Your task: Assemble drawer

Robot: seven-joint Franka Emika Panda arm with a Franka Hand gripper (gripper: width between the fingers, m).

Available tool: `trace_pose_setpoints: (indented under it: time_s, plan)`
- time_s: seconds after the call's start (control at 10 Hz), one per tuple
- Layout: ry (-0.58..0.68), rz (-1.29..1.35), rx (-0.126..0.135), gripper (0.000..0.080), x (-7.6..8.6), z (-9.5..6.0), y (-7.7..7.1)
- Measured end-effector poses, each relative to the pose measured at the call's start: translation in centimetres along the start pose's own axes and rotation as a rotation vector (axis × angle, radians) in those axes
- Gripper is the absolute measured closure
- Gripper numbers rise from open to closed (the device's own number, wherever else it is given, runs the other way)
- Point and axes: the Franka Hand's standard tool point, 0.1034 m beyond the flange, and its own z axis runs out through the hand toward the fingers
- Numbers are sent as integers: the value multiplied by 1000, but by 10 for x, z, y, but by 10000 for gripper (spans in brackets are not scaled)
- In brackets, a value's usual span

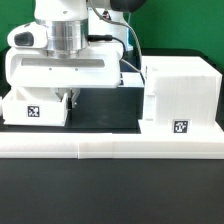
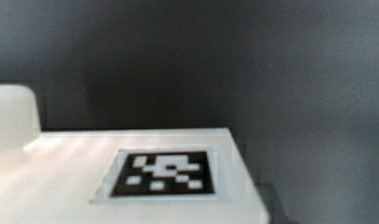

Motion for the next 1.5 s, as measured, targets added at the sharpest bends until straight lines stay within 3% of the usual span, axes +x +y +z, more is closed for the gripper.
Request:
trace_pose_setpoints:
  time_s: [0.4,0.5,0.8,1.2,1.4,1.5]
  plan:
    - [-1,-25,-6,758,1,-1,-3]
    - [-2,-103,-25,758,6,-4,-16]
    - [0,-180,-9,758,8,-9,-42]
    - [-2,-307,-10,758,8,-8,-42]
    - [16,-555,-47,757,11,-5,-46]
    - [9,-646,-52,757,12,-5,-52]
